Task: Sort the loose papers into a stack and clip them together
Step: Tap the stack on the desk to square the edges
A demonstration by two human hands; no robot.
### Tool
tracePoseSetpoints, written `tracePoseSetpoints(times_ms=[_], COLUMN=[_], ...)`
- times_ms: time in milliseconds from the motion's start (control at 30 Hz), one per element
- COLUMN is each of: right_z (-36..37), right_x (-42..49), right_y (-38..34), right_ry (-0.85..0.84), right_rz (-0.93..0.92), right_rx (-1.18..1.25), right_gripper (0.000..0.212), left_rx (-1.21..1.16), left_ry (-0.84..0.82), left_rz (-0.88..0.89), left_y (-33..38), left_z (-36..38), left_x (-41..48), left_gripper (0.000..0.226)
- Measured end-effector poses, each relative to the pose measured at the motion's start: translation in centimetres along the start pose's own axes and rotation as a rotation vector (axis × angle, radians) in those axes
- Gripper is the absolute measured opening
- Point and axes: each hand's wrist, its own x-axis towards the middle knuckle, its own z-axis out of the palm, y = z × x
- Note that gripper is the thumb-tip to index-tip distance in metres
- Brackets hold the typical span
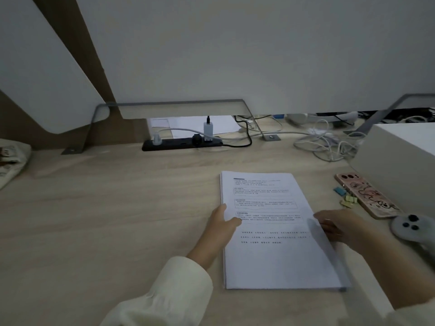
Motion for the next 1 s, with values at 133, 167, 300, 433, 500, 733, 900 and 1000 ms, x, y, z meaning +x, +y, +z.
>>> tracePoseSetpoints(times_ms=[133,167,300,433,500,733,900,1000], right_z=[1.7,2.2,4.1,6.7,8.1,11.0,11.6,11.8], right_x=[-0.2,-0.4,-1.9,-3.1,-3.7,-6.0,-8.5,-9.5], right_y=[-0.1,-0.2,-0.2,0.2,0.5,-1.1,-4.3,-6.5], right_ry=[-0.071,-0.087,-0.243,-0.481,-0.568,-0.729,-0.761,-0.759], right_rz=[-0.049,-0.086,-0.245,-0.263,-0.252,-0.334,-0.529,-0.652], right_rx=[-0.138,-0.169,-0.093,0.057,0.085,0.234,0.296,0.307], right_gripper=[0.013,0.01,0.015,0.03,0.034,0.03,0.029,0.032], left_rx=[-0.016,-0.022,-0.046,-0.069,-0.122,-0.26,-0.315,-0.327], left_ry=[0.044,0.064,0.118,0.166,0.217,0.271,0.248,0.33], left_rz=[-0.015,-0.022,-0.023,-0.023,-0.037,0.068,0.25,0.458], left_y=[1.1,1.0,0.6,0.1,0.0,0.2,3.7,6.0], left_z=[-1.7,-2.3,-4.4,-6.3,-7.4,-12.2,-14.5,-15.3], left_x=[-1.5,-1.5,-1.7,-1.7,-2.1,-3.8,-5.4,-7.0], left_gripper=[0.037,0.034,0.035,0.052,0.064,0.028,0.027,0.021])
